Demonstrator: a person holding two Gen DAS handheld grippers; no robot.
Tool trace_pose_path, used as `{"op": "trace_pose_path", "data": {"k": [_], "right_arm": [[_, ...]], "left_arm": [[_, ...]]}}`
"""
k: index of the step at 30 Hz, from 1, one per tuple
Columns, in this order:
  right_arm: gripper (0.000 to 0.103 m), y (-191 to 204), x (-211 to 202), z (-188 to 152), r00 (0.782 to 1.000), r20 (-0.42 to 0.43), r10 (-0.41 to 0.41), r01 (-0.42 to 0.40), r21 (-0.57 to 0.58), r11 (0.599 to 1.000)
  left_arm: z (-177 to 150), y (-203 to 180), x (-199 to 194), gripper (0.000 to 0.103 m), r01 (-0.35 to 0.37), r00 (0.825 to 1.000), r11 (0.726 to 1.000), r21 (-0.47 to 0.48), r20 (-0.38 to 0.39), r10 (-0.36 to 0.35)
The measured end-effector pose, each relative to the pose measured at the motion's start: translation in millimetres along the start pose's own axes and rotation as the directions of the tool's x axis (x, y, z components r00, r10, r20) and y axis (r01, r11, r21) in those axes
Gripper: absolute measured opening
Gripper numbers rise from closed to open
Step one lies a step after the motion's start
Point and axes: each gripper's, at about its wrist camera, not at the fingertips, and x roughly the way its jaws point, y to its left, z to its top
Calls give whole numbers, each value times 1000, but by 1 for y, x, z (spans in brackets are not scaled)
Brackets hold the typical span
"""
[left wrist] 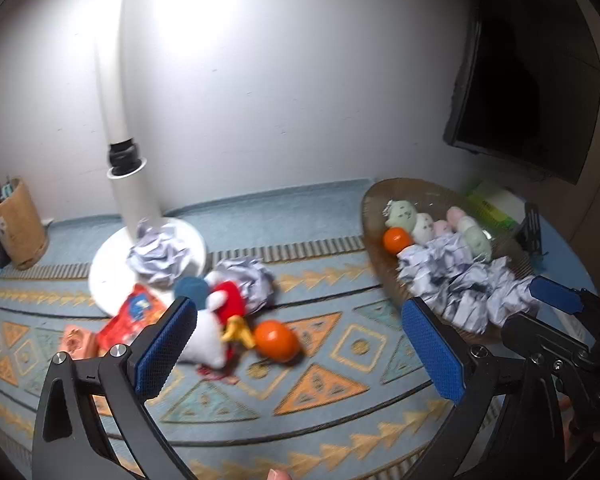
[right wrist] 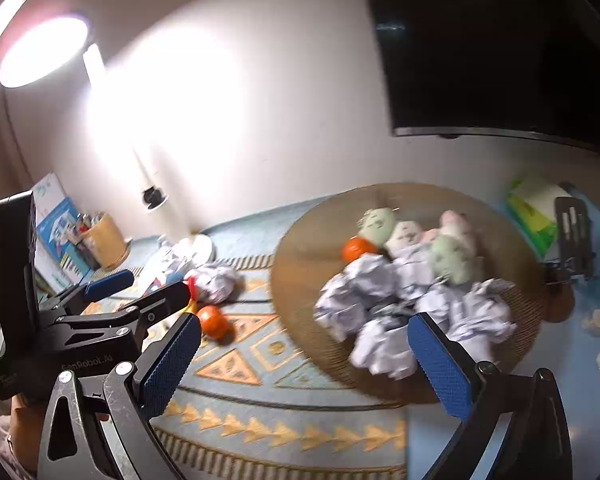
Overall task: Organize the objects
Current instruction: 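Withdraw both open tools back over the remaining items on the rug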
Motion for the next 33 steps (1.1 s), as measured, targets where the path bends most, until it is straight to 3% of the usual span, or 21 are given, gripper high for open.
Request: {"op": "trace_pose_path", "data": {"k": [3, 6, 12, 17, 21, 33], "right_arm": [[103, 48, 26, -22, 997, -68, 33, -38, -63, 997], [103, 84, 59, -49, 991, -137, -7, -6, -96, 995], [103, 118, 104, -90, 972, -228, -59, 32, -120, 992], [103, 131, 116, -94, 957, -247, -152, 103, -200, 974], [103, 129, 115, -93, 957, -247, -150, 101, -200, 975], [103, 128, 116, -93, 957, -247, -150, 100, -201, 974]], "left_arm": [[-28, 47, -12, 103, -104, 994, 994, -24, -31, 103], [-61, 97, -18, 103, -209, 977, 976, -68, -66, 205], [-108, 157, -4, 103, -228, 958, 967, -117, -203, 202], [-110, 166, 12, 102, -196, 962, 975, -108, -215, 170], [-102, 166, 29, 103, -199, 959, 977, -83, -224, 176], [-101, 170, 32, 103, -201, 958, 976, -84, -224, 179]]}}
